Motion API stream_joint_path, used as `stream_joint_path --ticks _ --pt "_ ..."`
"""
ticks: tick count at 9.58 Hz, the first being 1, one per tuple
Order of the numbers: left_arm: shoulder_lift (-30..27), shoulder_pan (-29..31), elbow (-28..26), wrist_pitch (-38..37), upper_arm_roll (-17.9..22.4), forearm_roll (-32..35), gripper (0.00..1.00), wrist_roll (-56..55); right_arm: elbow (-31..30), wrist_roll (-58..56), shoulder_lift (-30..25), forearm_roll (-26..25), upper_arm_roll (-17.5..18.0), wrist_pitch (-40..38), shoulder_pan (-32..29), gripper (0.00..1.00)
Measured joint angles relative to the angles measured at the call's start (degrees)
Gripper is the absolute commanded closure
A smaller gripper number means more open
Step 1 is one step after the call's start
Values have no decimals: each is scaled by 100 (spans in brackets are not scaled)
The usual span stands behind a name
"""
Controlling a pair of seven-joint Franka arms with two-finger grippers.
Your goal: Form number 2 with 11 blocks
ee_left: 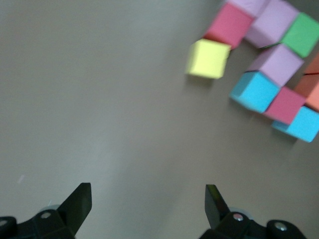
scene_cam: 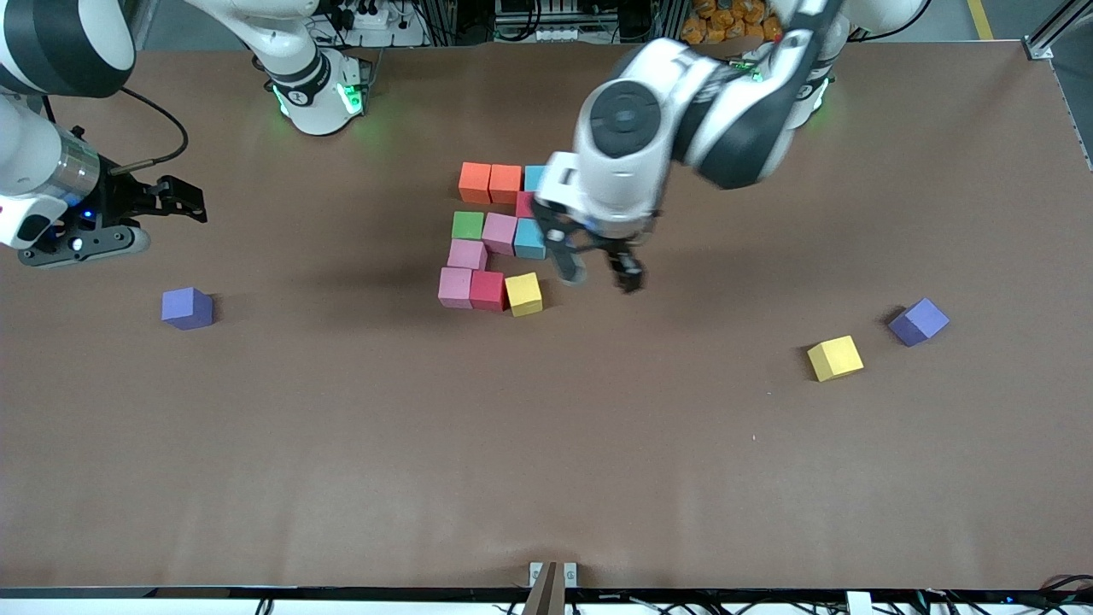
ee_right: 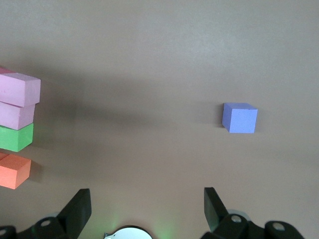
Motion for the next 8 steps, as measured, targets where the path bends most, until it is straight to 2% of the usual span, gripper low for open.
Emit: stream_joint_path --ticks 2,4,5,8 --pt "-505 688 4 -325 18 245 0 -545 0 0 0 0 -3 2 6 0" --pt "-992 1614 -8 -546 -19 341 0 -617 1 0 0 0 -7 3 10 0" --pt "-1178 2298 -29 -604 -201 344 0 -625 3 0 0 0 -8 5 12 0" --pt "-1396 4240 -118 -668 -1070 345 0 -819 7 0 -1 0 -11 14 17 0"
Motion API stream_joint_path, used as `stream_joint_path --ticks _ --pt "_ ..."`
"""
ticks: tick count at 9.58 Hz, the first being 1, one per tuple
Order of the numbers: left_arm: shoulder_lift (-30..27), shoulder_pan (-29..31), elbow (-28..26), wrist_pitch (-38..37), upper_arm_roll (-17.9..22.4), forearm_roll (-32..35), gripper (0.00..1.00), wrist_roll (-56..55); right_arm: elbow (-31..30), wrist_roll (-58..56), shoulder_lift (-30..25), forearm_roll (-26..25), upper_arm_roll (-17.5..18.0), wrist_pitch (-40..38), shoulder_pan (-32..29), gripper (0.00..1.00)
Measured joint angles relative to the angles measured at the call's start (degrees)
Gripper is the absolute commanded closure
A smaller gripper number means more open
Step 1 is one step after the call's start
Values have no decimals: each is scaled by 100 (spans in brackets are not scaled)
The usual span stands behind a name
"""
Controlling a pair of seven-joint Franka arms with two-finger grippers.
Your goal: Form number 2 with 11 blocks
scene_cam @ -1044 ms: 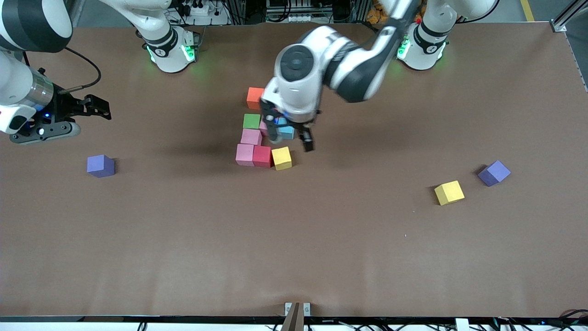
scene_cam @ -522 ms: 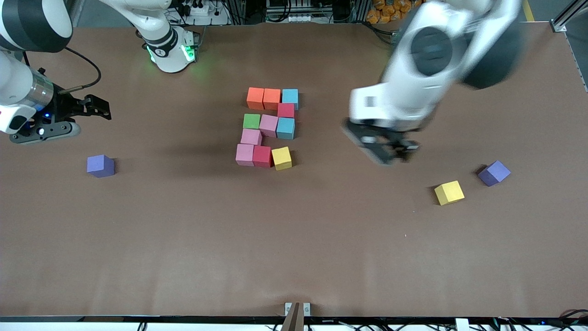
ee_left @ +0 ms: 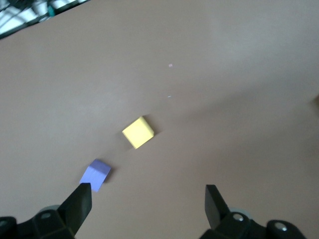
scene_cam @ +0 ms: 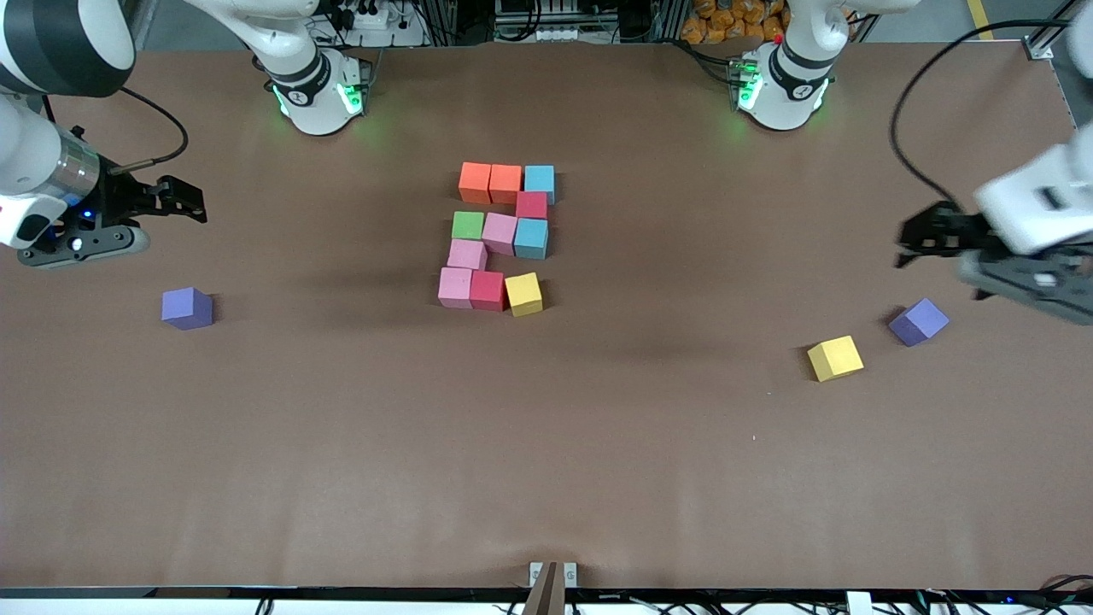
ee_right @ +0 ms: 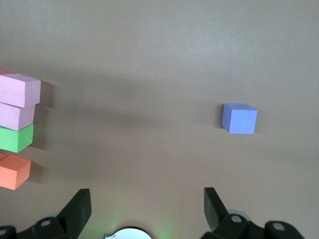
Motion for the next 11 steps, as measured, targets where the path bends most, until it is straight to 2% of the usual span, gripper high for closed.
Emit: stream_joint_path --ticks 1,3,6,7,9,11 --pt "-86 367 -109 -37 -126 0 0 -88 2 0 -1 0 -3 3 1 0" --pt "-543 513 -668 -71 -244 209 0 -438 8 0 -2 0 -5 5 2 0" --pt "-1582 495 -1822 73 -1078 459 0 -1687 16 0 -5 0 -7 27 5 0" --pt "-1819 496 -2041 138 -1155 467 0 -1934 17 0 -5 0 -7 33 5 0" --pt "-2080 537 -2160 153 -1130 468 0 -2620 17 0 -5 0 -7 46 5 0" --pt "-2115 538 -2182 185 -1134 468 0 -2812 17 0 -6 0 -7 51 5 0"
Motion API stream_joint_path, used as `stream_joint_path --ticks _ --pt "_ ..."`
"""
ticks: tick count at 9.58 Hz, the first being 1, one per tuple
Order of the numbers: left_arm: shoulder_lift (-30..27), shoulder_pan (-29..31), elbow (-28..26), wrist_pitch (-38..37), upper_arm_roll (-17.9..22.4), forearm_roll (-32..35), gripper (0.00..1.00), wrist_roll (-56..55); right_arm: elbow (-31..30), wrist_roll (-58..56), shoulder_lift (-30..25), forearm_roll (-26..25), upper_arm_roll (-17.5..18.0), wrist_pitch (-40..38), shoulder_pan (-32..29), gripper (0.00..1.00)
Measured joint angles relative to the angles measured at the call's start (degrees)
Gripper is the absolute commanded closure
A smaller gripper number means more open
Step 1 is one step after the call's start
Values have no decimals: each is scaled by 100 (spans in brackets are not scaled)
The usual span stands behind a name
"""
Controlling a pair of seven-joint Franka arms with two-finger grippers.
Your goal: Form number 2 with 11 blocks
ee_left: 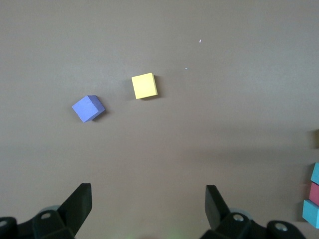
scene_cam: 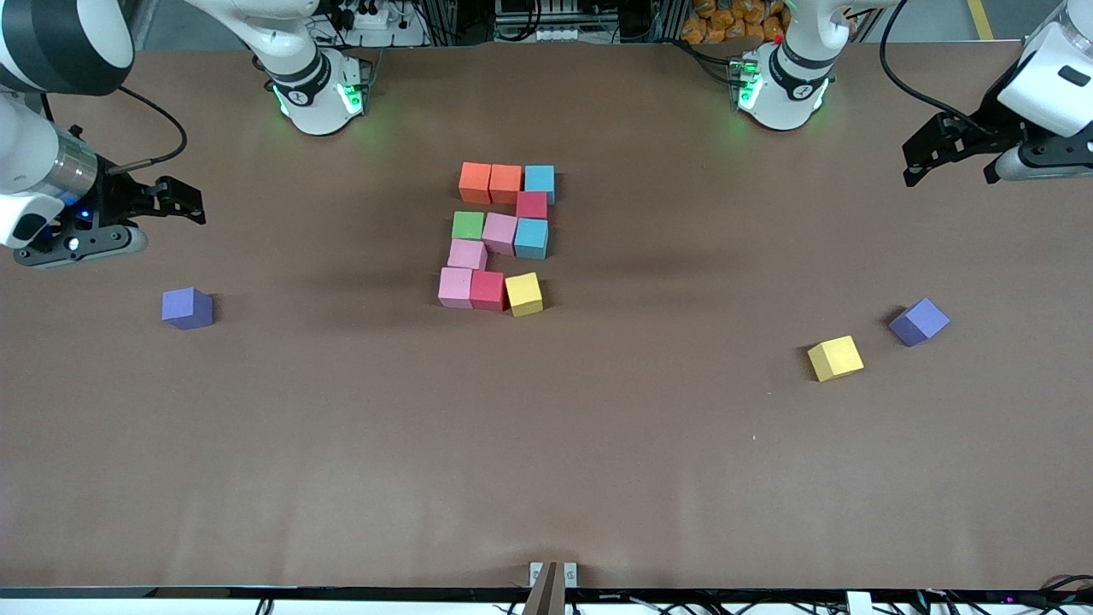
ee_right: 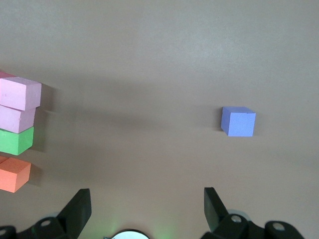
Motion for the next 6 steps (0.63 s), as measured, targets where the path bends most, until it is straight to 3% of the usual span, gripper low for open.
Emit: stream_joint_path --ticks 6 --pt "17 -27 56 142 3 0 0 -8 0 0 0 0 0 3 0 0"
